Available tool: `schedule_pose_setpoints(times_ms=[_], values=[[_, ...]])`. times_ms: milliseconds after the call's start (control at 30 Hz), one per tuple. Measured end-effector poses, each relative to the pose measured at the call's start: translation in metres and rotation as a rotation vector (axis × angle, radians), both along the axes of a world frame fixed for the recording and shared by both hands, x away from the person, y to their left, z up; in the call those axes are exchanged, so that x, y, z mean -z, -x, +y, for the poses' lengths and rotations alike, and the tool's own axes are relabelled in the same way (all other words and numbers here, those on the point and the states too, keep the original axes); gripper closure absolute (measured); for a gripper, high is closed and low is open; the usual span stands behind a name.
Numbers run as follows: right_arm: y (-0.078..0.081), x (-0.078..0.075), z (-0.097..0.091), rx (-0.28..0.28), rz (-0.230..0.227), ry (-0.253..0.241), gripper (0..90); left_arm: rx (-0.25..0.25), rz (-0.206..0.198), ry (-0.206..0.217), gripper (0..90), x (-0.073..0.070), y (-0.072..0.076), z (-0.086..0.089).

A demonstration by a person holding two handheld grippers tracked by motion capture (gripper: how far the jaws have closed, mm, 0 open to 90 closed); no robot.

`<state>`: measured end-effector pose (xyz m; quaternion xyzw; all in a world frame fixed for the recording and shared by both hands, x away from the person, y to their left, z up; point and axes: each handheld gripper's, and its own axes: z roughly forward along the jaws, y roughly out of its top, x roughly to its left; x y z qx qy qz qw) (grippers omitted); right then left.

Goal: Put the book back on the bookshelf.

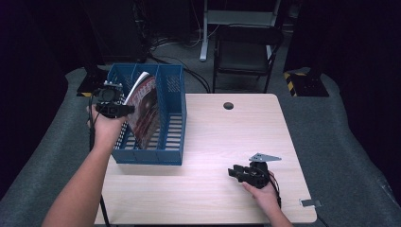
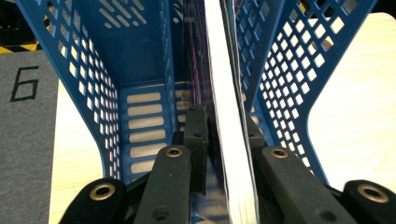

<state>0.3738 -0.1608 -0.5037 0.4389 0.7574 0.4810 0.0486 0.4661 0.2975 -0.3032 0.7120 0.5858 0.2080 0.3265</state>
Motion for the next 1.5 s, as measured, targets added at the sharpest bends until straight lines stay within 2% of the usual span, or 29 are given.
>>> schedule_pose_setpoints(times_ms=[100,367,567,733,800,933,1033,1333,1500], values=[[0.0,0.0,0.0,0.0,0.0,0.0,61.9,0.014,0.002,-0.005,80.6,0.0,0.002,-0.001],[0.0,0.0,0.001,0.001,0.005,-0.002,61.9,0.003,0.007,-0.03,83.9,-0.001,0.0,-0.003],[0.0,0.0,0.0,-0.001,0.0,-0.001,61.9,-0.029,0.005,-0.012,84.2,-0.001,-0.002,0.0],[-0.001,0.0,0.0,0.003,0.003,0.0,62.0,-0.018,0.033,0.004,84.3,-0.005,-0.006,0.0],[-0.001,0.0,0.0,-0.001,-0.002,0.002,62.0,-0.018,0.031,-0.005,84.3,-0.006,-0.008,-0.002],[-0.001,0.0,0.0,-0.001,-0.002,0.003,62.0,-0.017,0.035,0.003,84.3,-0.008,-0.01,-0.003],[0.0,0.0,-0.001,0.003,0.003,0.0,62.0,-0.035,0.032,0.02,84.4,-0.009,-0.012,-0.003],[0.0,0.0,-0.002,0.001,0.002,0.0,62.0,-0.07,0.003,0.022,84.3,-0.011,-0.017,0.003],[0.0,-0.001,-0.002,0.003,0.002,-0.001,62.1,-0.1,-0.039,0.028,84.3,-0.012,-0.017,0.002]])
